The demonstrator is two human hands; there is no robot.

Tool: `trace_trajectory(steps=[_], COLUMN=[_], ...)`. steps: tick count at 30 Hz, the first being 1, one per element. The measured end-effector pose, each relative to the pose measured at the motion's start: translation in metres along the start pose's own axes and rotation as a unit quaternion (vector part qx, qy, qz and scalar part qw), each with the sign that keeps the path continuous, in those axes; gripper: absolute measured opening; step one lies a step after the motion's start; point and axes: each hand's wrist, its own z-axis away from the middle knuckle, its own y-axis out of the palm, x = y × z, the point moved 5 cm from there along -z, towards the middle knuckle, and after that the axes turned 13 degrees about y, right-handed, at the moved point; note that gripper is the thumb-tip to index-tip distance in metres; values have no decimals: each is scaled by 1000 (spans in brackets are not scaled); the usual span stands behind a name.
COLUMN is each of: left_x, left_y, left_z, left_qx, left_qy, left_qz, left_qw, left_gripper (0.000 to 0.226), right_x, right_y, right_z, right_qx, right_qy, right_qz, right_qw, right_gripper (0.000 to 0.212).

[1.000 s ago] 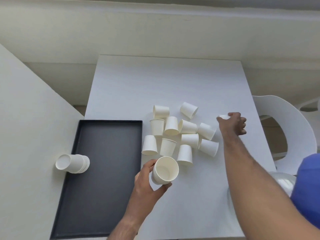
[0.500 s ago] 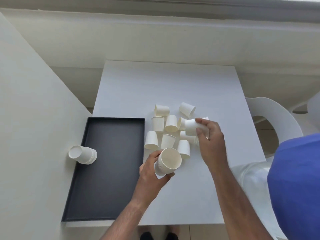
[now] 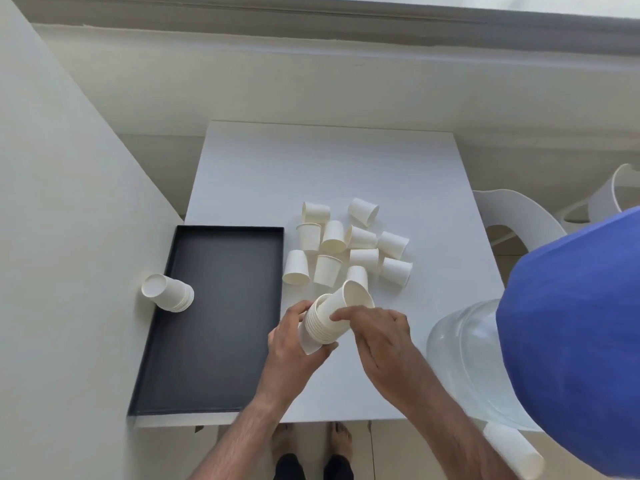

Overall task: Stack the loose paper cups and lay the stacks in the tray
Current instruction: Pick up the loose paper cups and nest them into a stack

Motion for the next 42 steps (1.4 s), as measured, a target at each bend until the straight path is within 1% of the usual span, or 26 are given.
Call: trace_trajectory(steps=[2, 4, 9, 12, 15, 17, 19, 20, 22, 24, 26, 28, 30, 32, 34, 38, 40, 42], left_x=[-1, -2, -9, -11, -13, -13, -10, -8, -3, 1, 4, 6, 7, 10, 14, 23, 31, 41], left_y=[1, 2, 7, 12, 15, 17, 17, 18, 20, 19, 18, 15, 10, 3, -3, -20, -30, -42], left_z=[6, 11, 20, 23, 27, 29, 30, 30, 31, 31, 33, 34, 36, 39, 43, 48, 51, 55], left_qx=[3, 4, 11, 17, 19, 20, 21, 22, 27, 22, 10, -1, 0, 5, 19, 46, 52, 33], left_qy=[-1, 0, 3, 11, 7, 2, 3, 4, -1, -10, -21, -34, -38, -44, -55, -65, -74, -85], left_qz=[7, 9, 5, 11, 25, 39, 49, 51, 49, 48, 67, 92, 122, 145, 152, 121, 108, 111], left_qw=[1000, 1000, 1000, 1000, 999, 999, 999, 998, 998, 999, 997, 995, 992, 988, 987, 989, 990, 990], left_gripper=[83, 81, 78, 74, 72, 71, 72, 73, 77, 81, 80, 74, 70, 72, 79, 82, 75, 66], right_x=[3, 4, 4, 4, 4, 1, -6, -11, -21, -34, -48, -58, -59, -52, -42, -30, -24, -19], right_y=[-1, -3, -4, -1, 7, 13, 20, 22, 24, 23, 25, 32, 44, 62, 80, 109, 121, 131], right_z=[8, 12, 23, 28, 31, 32, 32, 32, 29, 21, 11, 2, -1, 1, 7, 12, 12, 10], right_qx=[-28, -46, -74, -78, -69, -50, -14, 0, -4, -15, 5, 59, 125, 195, 237, 230, 232, 238], right_qy=[-8, -6, -28, -39, -31, -19, 17, 39, 79, 122, 161, 183, 198, 211, 219, 246, 273, 309], right_qz=[-5, -17, -1, 8, 21, 20, -18, -46, -103, -161, -217, -271, -332, -394, -420, -439, -466, -494], right_qw=[1000, 999, 997, 996, 997, 998, 1000, 998, 992, 979, 963, 943, 914, 873, 848, 833, 809, 777], right_gripper=[54, 51, 27, 14, 17, 12, 7, 10, 18, 20, 17, 20, 30, 41, 47, 46, 45, 46])
